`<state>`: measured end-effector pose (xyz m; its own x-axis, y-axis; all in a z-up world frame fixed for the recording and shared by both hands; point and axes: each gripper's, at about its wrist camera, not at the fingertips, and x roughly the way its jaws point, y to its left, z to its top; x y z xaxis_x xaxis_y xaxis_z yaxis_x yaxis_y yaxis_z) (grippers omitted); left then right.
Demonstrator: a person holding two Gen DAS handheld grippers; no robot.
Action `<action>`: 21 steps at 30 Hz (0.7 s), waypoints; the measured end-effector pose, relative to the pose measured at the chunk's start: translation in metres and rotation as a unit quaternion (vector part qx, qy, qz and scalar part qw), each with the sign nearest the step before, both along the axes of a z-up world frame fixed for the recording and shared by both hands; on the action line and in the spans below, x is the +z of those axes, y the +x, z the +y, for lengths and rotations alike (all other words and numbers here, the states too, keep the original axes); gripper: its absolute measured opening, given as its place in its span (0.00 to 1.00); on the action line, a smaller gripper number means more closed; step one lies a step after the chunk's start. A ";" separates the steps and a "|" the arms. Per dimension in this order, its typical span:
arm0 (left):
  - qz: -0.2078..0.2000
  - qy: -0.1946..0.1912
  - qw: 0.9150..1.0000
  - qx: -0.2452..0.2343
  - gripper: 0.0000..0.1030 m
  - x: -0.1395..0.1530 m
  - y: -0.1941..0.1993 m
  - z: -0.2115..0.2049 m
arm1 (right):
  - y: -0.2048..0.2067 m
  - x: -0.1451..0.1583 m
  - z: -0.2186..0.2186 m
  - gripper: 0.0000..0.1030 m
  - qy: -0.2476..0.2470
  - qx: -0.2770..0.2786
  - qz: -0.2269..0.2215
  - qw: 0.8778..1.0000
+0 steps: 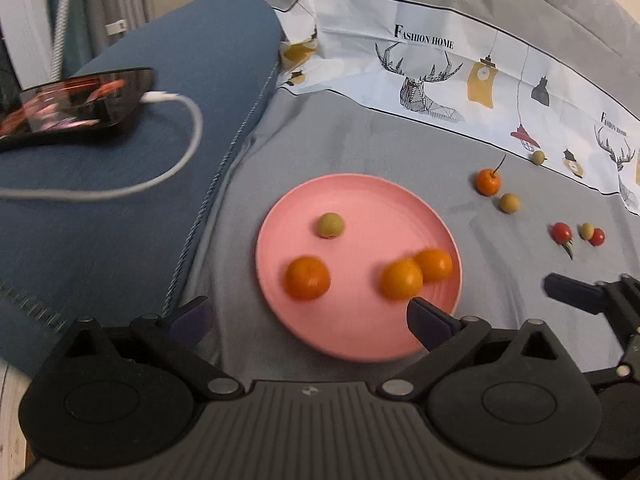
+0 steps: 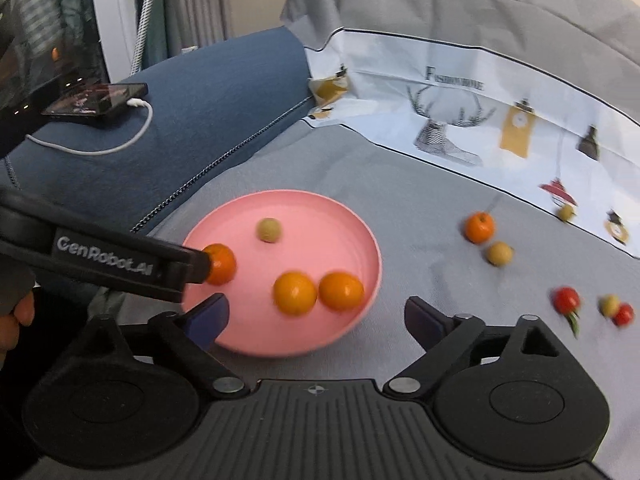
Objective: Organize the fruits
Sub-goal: 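Open both grippers to drop the fruits onto the plate, then withdraw both grippers from the plate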
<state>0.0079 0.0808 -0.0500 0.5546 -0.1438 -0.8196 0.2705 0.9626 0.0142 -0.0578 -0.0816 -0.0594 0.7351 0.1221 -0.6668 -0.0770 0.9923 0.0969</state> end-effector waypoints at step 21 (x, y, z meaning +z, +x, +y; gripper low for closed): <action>-0.073 -0.012 0.997 0.016 1.00 0.058 -0.120 0.018 | -0.131 0.064 0.007 0.99 -0.009 -0.084 -0.071 0.994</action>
